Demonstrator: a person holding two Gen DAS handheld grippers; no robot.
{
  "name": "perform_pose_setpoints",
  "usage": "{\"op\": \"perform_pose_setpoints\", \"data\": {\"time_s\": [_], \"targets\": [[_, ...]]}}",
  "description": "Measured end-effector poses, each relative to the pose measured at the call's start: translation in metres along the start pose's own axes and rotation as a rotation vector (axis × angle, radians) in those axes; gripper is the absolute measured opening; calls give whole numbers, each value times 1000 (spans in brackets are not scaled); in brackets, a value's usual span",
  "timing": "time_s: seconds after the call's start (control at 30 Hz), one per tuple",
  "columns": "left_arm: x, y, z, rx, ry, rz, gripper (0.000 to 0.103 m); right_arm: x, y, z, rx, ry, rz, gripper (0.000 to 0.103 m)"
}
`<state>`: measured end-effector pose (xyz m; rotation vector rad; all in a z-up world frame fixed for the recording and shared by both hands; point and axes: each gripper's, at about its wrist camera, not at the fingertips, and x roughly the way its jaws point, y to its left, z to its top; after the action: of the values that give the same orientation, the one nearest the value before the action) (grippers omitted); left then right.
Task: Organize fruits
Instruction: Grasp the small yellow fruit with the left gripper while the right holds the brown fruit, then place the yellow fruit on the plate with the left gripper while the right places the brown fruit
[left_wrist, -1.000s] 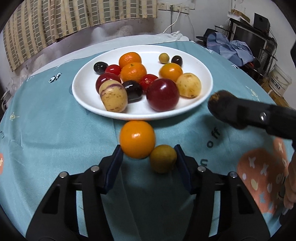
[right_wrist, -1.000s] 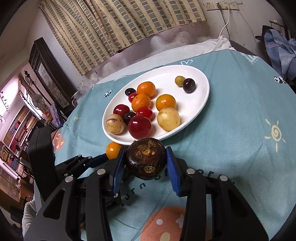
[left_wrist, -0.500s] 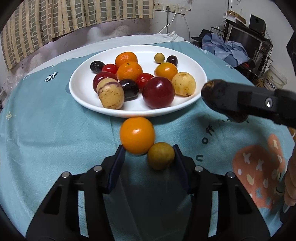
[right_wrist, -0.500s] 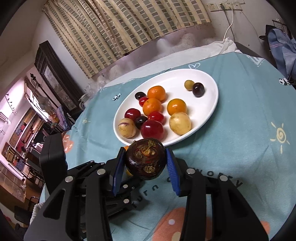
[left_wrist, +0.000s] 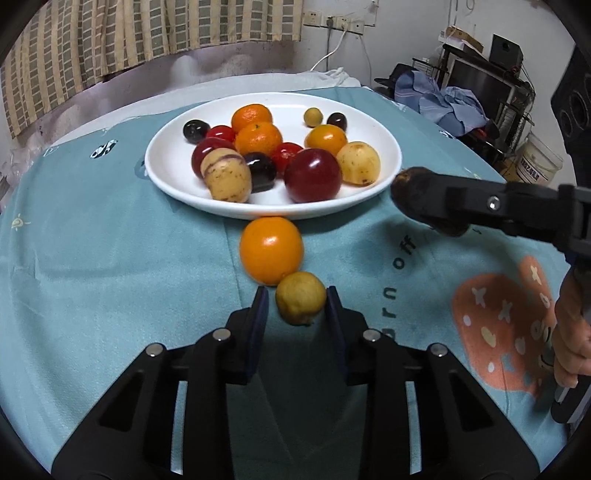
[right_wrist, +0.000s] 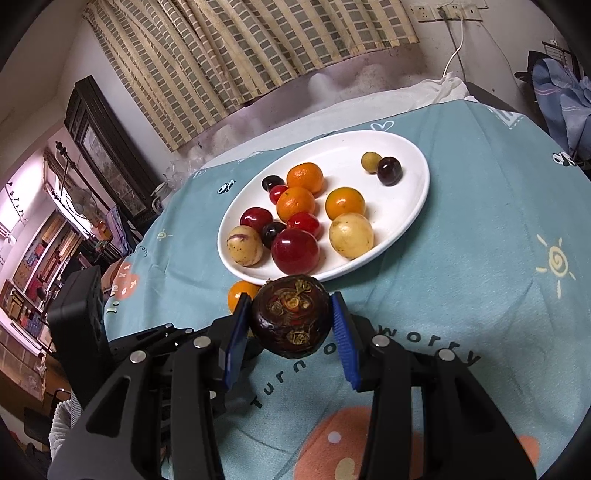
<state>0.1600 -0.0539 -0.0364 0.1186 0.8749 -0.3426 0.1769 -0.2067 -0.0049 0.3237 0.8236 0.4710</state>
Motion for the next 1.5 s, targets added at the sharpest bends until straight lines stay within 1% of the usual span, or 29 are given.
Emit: {"op": "perform_pose_setpoints", "data": {"time_s": [0.13,0.23,0.27,0.3,0.37,0.47,0.57,0.73,0.77,0.83,0.87,0.9,0.93,1.07,1.13,1.2,1.33,1.5], "targets": [[4,2,4,-3,9,-11,33,-1,0,1,3,-7,0,44],[5,0,5,-3,10,-5,34,4,0,0,6,11,13,44],[5,-1,5,4,11,2,34,6,0,0,7,17,12,44],[6,-2,5,7,12,2,38,7,-2,0,13,19,11,44],[6,-5,5,17,13,-7,41,8,-8,1,40,21,10,44],[6,-7,4,31,12,-4,42,7,-11,-1,48,22,2,44],[6,-3,4,13,10,-17,42,7,-8,-2,35,23,9,44],[4,-4,3,6,4,-12,42,10,-7,-4,31,41,15,44],[3,-5,3,-1,0,-20,39,9,-8,-3,39,40,22,44],[0,-8,4,-9,-5,-68,40,5,-9,-1,51,27,33,44],[1,-12,5,3,-6,-68,40,2,-9,0,54,17,35,44],[4,-16,7,19,-1,-51,40,0,-10,1,56,12,37,44],[9,-17,8,17,12,-49,39,-1,-10,2,58,9,41,44],[16,-19,15,0,14,-54,39,-3,-8,3,59,7,50,44],[18,-23,17,19,14,-41,39,-6,-6,3,58,3,56,44],[15,-29,13,55,12,-28,26,-9,-5,4,58,-6,62,44],[9,-29,10,59,-3,-22,26,-12,-8,6,69,-16,61,44],[2,-30,11,69,-41,20,25,-13,-17,8,97,-23,51,44]]}}
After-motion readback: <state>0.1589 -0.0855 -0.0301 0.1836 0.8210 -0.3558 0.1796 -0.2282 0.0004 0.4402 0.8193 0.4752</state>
